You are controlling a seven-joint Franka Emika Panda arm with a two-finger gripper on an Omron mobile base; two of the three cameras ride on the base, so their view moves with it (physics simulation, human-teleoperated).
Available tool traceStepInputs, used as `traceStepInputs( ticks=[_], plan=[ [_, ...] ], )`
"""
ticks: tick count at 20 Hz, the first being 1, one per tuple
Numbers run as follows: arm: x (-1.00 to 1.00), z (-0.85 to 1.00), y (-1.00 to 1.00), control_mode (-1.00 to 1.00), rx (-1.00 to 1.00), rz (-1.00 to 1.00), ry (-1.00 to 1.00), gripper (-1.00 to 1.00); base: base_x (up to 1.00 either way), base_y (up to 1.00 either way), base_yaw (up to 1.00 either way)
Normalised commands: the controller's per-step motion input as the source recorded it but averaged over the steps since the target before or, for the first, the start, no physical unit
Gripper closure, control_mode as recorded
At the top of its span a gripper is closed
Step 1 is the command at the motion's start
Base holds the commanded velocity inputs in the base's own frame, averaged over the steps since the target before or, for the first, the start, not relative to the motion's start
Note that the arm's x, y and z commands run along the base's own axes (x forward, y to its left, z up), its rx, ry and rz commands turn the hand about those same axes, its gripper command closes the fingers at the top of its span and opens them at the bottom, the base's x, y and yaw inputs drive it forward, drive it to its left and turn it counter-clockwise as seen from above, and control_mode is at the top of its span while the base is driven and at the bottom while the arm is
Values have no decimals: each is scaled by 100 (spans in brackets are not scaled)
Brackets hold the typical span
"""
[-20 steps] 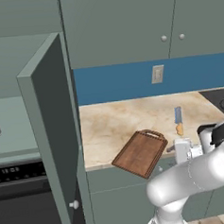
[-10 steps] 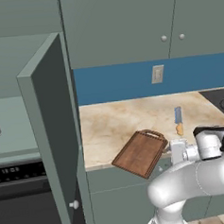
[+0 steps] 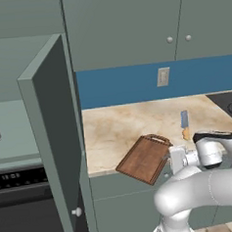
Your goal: Move the cutting board and knife to the sink. Then move spray from the cabinet to the counter.
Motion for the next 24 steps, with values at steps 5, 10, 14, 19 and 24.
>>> traceStepInputs(
  ticks=[5, 10, 14, 19, 24],
  plan=[
    [10, -28, 30, -100, 0, 9, 0, -100, 0, 0, 0],
    [0, -21, 28, -100, 0, 8, 0, -100, 0, 0, 0],
    [2, -1, 8, -100, 0, 5, -2, -100, 0, 0, 0],
    [0, 0, 0, -100, 6, 2, -6, -100, 0, 0, 0],
    [0, 0, 0, -100, 13, 1, -4, 100, 0, 0, 0]
  ],
)
